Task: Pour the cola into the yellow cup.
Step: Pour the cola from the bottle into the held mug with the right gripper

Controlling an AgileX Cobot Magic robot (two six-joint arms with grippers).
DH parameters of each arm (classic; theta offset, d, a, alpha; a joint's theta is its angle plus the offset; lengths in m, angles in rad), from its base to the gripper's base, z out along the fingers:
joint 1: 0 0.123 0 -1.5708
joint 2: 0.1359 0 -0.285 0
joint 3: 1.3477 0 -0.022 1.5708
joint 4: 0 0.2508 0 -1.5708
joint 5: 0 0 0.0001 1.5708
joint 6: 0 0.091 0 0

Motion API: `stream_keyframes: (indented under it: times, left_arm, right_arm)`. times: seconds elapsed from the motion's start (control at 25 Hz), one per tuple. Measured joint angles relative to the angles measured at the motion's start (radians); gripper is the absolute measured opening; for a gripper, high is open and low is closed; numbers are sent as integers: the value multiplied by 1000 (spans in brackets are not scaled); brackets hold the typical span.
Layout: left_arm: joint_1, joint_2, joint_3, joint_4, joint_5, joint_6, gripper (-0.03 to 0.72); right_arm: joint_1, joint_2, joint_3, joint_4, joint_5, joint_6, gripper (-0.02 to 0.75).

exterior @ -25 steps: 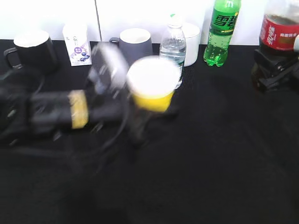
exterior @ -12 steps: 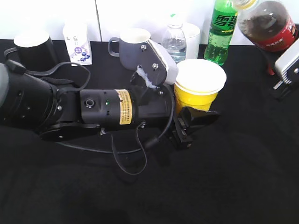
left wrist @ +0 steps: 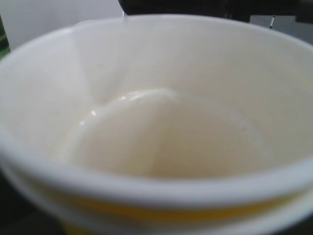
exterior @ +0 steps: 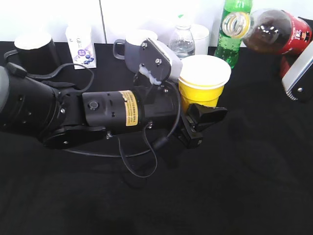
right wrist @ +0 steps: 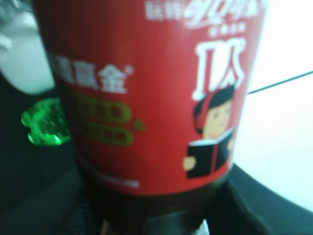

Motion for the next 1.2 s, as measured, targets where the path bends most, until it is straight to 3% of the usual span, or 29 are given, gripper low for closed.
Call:
stream_keyframes:
  times: [0.36, 1.2]
  left_arm:
    - [0, 0, 0, 1, 0, 0, 438]
    - [0, 0, 0, 6, -1, 0, 438]
  right_arm:
    - [0, 0, 0, 18, -1, -184, 395]
    - [0, 0, 0, 18, -50, -241, 395]
